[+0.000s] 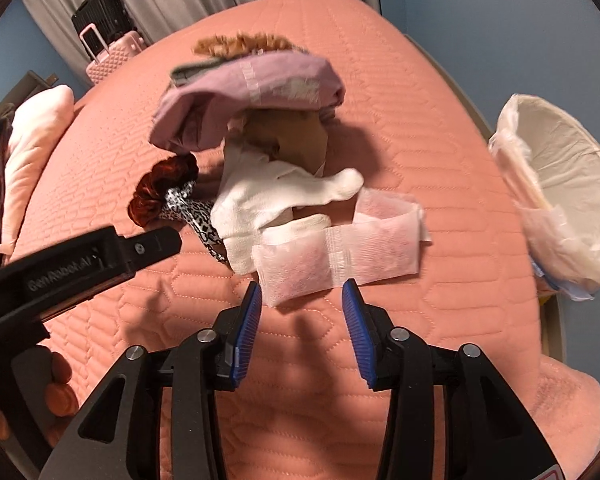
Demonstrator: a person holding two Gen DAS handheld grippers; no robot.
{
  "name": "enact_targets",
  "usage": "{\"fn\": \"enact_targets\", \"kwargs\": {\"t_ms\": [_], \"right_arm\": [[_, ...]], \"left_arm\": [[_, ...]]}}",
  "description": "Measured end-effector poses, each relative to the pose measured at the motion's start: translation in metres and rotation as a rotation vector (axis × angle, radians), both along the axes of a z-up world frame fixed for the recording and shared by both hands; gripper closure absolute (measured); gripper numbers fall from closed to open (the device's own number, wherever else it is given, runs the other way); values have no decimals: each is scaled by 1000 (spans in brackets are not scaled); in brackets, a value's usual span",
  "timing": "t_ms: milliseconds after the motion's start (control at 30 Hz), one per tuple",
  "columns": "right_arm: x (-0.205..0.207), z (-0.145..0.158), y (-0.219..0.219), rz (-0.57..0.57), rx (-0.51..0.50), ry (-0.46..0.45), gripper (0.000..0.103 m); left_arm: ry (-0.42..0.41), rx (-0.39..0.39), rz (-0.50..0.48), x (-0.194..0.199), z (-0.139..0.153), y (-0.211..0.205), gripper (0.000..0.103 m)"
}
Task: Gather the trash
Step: 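Grasp the leopard-print scrunchie with the left gripper while the right grasps pink tissue, then carry scrunchie and tissue over the wastebasket and open both grippers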
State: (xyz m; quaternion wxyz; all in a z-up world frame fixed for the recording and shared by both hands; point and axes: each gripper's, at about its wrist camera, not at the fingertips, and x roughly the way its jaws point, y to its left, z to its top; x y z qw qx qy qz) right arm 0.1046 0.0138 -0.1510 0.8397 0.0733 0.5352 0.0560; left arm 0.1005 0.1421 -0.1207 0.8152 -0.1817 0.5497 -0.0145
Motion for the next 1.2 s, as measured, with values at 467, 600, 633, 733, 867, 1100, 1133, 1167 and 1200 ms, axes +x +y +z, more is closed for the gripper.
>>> {"fn": "enact_targets", "kwargs": {"t_ms": [467,600,633,733,867,1100,1133,1167,1200], "right_arm": [[23,-24,7,-6,-8,47,65],[25,-25,2,-16,-17,57,90],[27,-26,1,-17,-10,60,92],[28,-22,2,-24,5,55,92],[22,-6,5,-12,10,30,92],[6,36,1,3,30,-61,93],[3,45,-1,1,34,-78,93],[1,54,-4,-2,38,-96,93],[-2,61,-6,-5,40,-111,93]], "left_arm": [[29,-104,45,46,-24,9,51],[37,-155,33,46,-30,14,82],[32,-155,29,44,-29,15,85],[9,-153,23,34,-23,20,93],[-40,-111,-7,17,-4,16,95],[-151,-26,-89,-4,46,-9,95],[-169,-18,-101,-7,53,-13,95],[-187,-12,-111,-8,60,-15,95],[-202,-7,-119,-7,65,-18,95]]}}
